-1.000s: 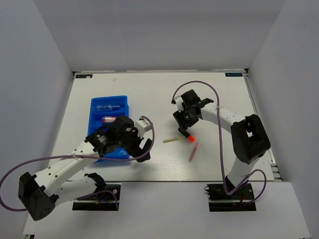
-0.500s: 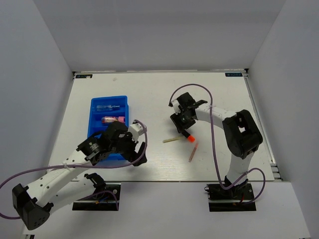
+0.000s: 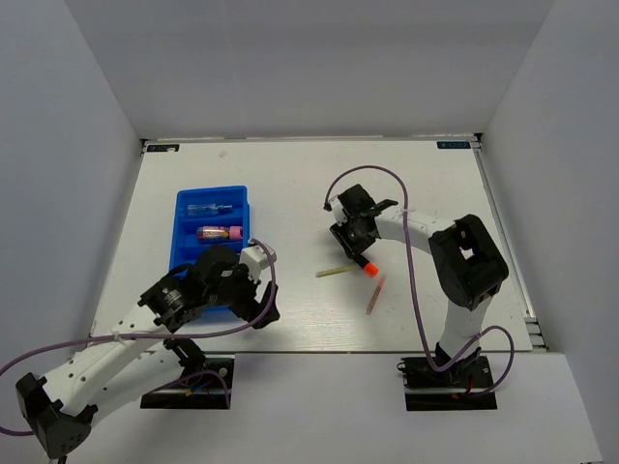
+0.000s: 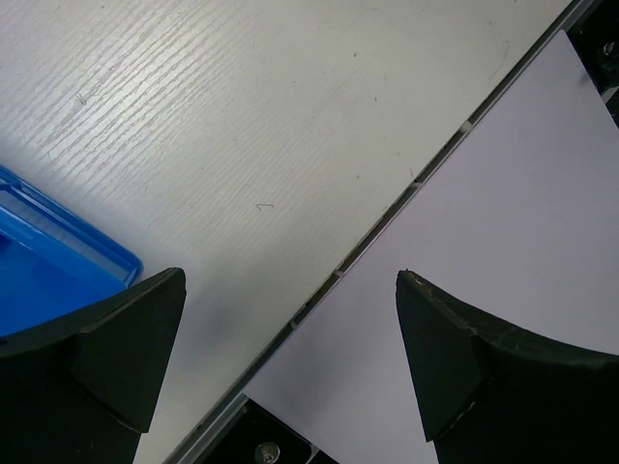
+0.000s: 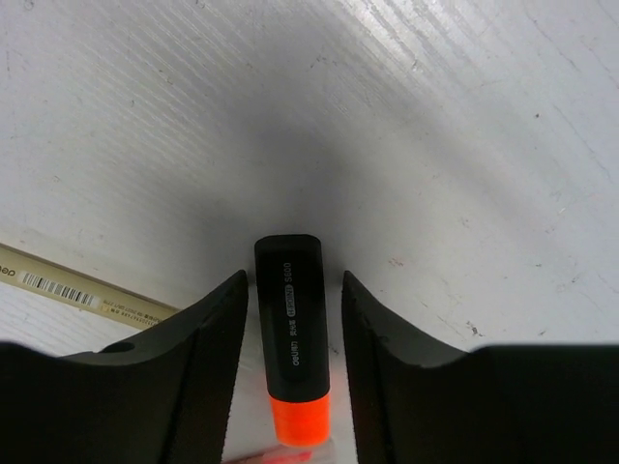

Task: Sort the stationery into containers
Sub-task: Pick up the pen from the center of the board, then place the pen in the storage box.

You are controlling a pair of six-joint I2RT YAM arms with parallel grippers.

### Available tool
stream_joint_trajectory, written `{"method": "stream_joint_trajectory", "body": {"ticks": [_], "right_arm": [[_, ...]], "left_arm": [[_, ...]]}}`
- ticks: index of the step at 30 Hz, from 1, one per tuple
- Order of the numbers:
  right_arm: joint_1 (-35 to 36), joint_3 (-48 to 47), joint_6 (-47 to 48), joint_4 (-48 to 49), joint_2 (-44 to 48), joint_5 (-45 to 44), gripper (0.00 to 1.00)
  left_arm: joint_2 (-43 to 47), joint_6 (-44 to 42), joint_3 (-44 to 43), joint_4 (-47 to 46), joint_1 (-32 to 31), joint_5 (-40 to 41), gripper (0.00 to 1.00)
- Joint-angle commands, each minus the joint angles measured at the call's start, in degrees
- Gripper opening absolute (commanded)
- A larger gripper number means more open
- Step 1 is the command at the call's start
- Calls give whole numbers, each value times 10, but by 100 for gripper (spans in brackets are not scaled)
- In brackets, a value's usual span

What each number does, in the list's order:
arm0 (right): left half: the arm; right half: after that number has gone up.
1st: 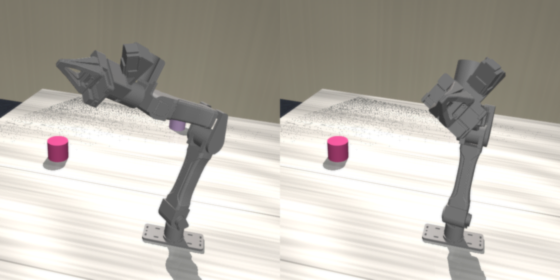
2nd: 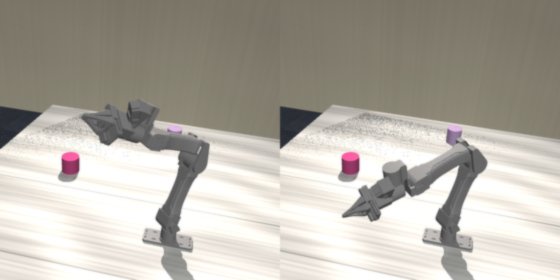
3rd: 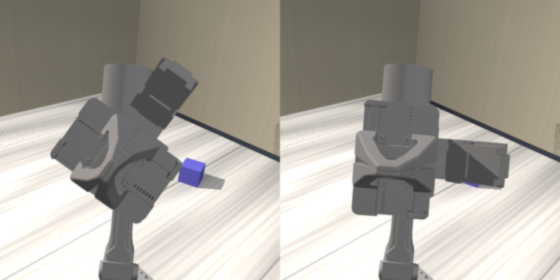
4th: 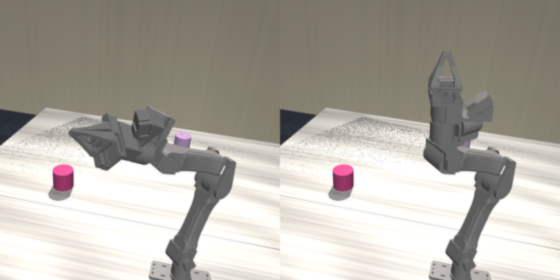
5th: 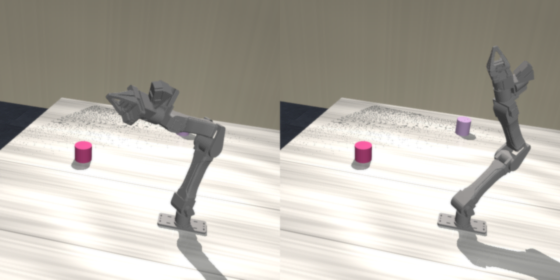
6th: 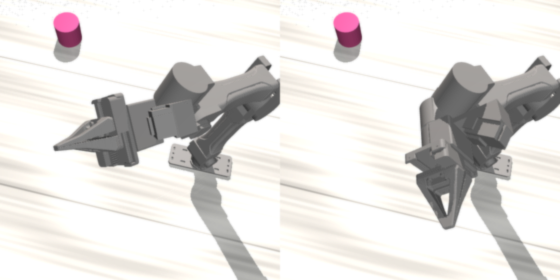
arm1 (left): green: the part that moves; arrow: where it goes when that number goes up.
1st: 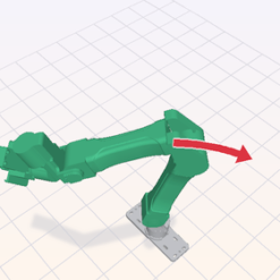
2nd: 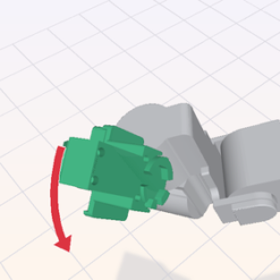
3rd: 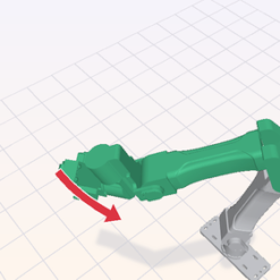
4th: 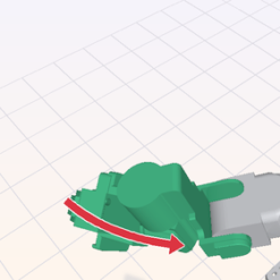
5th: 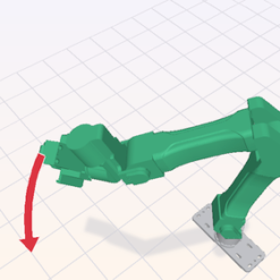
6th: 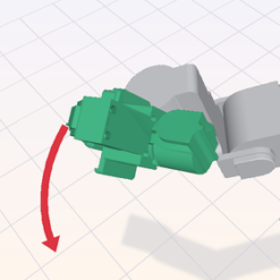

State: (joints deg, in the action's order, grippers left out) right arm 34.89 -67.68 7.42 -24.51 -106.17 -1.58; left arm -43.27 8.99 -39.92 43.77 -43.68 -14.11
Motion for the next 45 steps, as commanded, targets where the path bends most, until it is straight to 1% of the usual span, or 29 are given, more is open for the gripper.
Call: {"method": "stream_joint_trajectory", "body": {"ticks": [1, 2, 4, 5, 7, 8, 11, 13, 15, 16, 17, 19, 21, 22, 24, 26, 28, 31, 32, 33, 34, 35, 38, 39, 40, 41, 42, 43, 45], "right_arm": [[-4, 26, 6, -9, -10, -50, 44], [-2, 26, 6, -11, -13, -50, 36], [-4, 25, 8, -14, -17, -42, 27], [-3, 24, 8, -21, -18, -34, 17], [-5, 18, 9, -26, -21, -22, 7], [-4, 11, 13, -31, -23, -10, 0], [-4, -23, 30, -43, -24, 9, 0], [-4, -47, 51, -74, -26, 47, 0], [-1, -120, 74, -99, -33, 96, 0], [2, -164, 79, -139, -40, 125, 0], [3, -185, 85, -152, -43, 138, 0], [7, -277, 88, -204, -67, 183, 0], [15, -342, 88, -239, -94, 201, 0], [18, -378, 84, -246, -100, 230, 0], [31, -446, 71, -272, -122, 255, 0], [42, -481, 62, -290, -140, 293, 0], [61, -554, 44, -292, -157, 315, 0], [90, -569, 8, -251, -176, 416, 0], [96, -553, 4, -191, -175, 431, 0], [112, -539, -26, -166, -176, 446, 0], [119, -536, -35, -113, -178, 483, 0], [127, -547, -46, -76, -181, 491, 0], [151, -616, -42, -48, -227, 512, 0], [156, -620, -51, -9, -242, 524, 0], [156, -619, -98, 18, -250, 529, 0], [158, -593, -120, 49, -255, 540, 0], [160, -589, -135, 139, -255, 542, 0], [163, -586, -167, 161, -262, 542, 0], [170, -597, -182, 219, -279, 540, 0]], "left_arm": [[18, 7, 8, 8, -3, 7, 100], [19, 8, 9, 6, -2, 7, 100], [27, 11, 14, 5, -2, 8, 100], [34, 14, 15, 6, -2, 8, 100], [40, 18, 14, 6, -3, 9, 100], [45, 19, 13, 9, -4, 10, 100], [55, 20, 2, 18, -3, 18, 100], [58, 20, -12, 24, -3, 23, 100], [61, 23, -31, 34, -4, 29, 100], [63, 24, -35, 35, -2, 31, 100], [66, 27, -41, 35, -2, 33, 100], [71, 30, -50, 34, -2, 36, 100], [79, 31, -56, 35, -3, 40, 100], [81, 32, -59, 34, -3, 43, 100], [87, 36, -67, 34, -3, 45, 100], [95, 38, -69, 35, -2, 46, 100], [107, 40, -74, 23, -3, 49, 100], [137, 46, -66, -17, -2, 48, 100], [145, 48, -65, -38, -3, 47, 100], [156, 52, -63, -43, -3, 50, 100], [158, 53, -62, -47, -3, 50, 100], [160, 55, -66, -47, -2, 53, 100], [157, 61, -77, -39, -2, 56, 100], [152, 64, -78, -39, -2, 54, 100], [151, 66, -78, -42, -1, 54, 100], [151, 66, -76, -45, -3, 53, 100], [147, 69, -76, -49, -3, 51, 100], [146, 67, -75, -49, -2, 52, 100], [143, 67, -75, -54, -4, 52, 100]]}}
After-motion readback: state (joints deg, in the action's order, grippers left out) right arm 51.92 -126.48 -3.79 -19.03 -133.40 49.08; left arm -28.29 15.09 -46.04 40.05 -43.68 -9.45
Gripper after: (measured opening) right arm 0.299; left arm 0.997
